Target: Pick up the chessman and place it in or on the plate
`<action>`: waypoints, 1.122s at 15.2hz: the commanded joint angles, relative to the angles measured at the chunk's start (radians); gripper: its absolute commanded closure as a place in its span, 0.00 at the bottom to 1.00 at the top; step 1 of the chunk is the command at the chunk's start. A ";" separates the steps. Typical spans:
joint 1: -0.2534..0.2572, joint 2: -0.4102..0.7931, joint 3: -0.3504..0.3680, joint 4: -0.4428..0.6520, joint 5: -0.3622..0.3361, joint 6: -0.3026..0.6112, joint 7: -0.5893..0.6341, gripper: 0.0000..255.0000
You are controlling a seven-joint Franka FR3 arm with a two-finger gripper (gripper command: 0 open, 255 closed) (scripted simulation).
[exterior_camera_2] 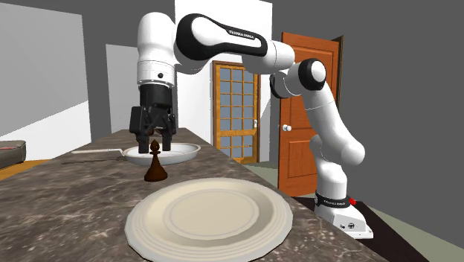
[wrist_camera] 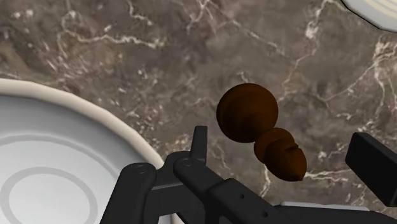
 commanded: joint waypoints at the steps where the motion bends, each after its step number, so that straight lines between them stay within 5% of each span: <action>1: 0.000 0.000 0.000 -0.001 0.000 0.001 0.000 0.00; 3: 0.000 0.000 0.000 -0.001 0.000 0.001 0.000 0.00; 4: 0.000 0.000 0.000 -0.001 0.000 0.001 0.000 1.00; 17: 0.007 0.012 0.001 0.071 -0.005 -0.059 0.007 1.00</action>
